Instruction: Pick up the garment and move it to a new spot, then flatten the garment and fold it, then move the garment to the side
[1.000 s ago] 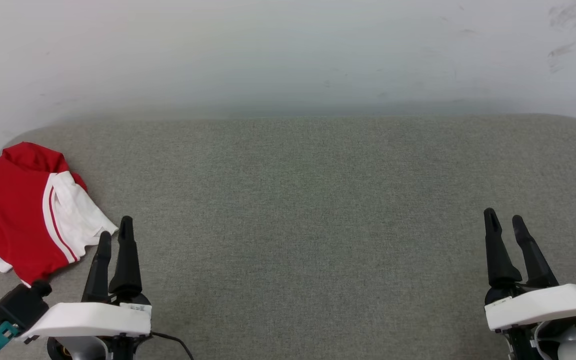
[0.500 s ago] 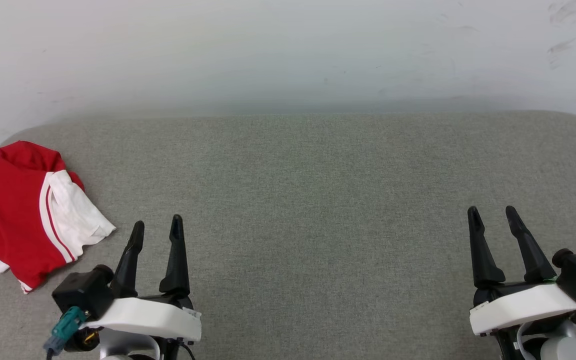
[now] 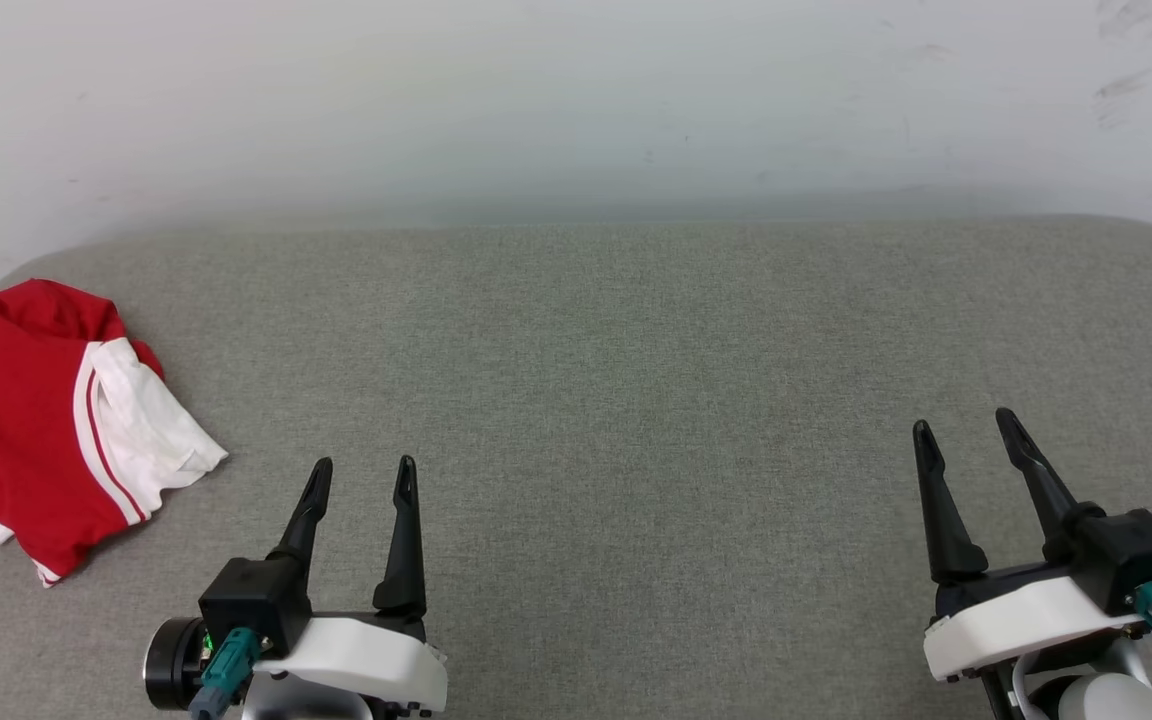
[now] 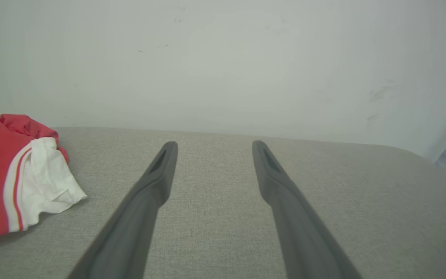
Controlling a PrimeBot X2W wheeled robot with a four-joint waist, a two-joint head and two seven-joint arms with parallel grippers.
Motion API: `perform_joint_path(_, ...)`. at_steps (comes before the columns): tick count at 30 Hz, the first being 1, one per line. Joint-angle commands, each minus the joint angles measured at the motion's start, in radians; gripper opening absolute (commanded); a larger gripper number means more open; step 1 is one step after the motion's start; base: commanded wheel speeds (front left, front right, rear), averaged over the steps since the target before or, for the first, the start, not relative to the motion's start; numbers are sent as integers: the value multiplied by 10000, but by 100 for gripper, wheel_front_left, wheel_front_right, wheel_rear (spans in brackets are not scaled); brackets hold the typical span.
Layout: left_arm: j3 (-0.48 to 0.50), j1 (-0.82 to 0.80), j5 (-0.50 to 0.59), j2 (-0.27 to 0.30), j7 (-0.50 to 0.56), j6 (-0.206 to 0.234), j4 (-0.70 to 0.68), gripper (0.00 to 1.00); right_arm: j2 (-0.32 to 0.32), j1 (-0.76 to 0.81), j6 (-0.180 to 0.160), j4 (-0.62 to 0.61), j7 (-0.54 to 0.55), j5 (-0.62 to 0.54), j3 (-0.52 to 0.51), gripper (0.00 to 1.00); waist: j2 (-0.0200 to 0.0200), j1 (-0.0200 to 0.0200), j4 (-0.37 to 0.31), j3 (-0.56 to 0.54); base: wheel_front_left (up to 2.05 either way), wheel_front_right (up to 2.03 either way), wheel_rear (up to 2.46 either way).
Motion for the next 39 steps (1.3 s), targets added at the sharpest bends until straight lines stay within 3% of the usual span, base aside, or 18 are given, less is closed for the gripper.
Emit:
perform_joint_path(1, -60, -195, 109, 73, -114, 85, -54, 100, -5, -173, -3, -141, -96, -339, 35, 100, 0, 0, 2, 21, 0, 0, 0)
perform_joint_path(4, 82, -95, -221, -124, -184, -227, 129, 100, -3, -195, -3, -193, -184, -680, 63, 100, 0, 0, 3, 57, 0, 0, 0)
perform_joint_path(12, 499, -39, 492, -417, -351, -828, 186, 100, 2, -210, -3, -260, -347, -1197, 76, 100, 0, 0, -15, 114, 0, 0, 0)
perform_joint_path(20, 1263, 225, 791, -965, -508, -1840, 309, 100, 4, -88, -4, 3, -518, 845, -76, 100, 0, 0, -39, 148, 0, 0, 0)
perform_joint_path(26, 1548, 361, 1342, -1190, -636, -2467, 504, 100, 7, -84, -3, 340, -608, 1685, -26, 100, 0, 0, -58, 132, 0, 0, 0)
perform_joint_path(33, 1710, 425, 1933, -1319, -753, -2835, 669, 100, 8, -88, -3, 525, -756, 1418, -15, 100, 0, 0, -104, 76, 0, 0, 0)
perform_joint_path(39, 1654, 462, 2688, -1355, -878, -2901, 648, 100, 10, -152, -3, 596, -870, 695, -51, 100, 0, 0, -143, 86, 0, 0, 0)
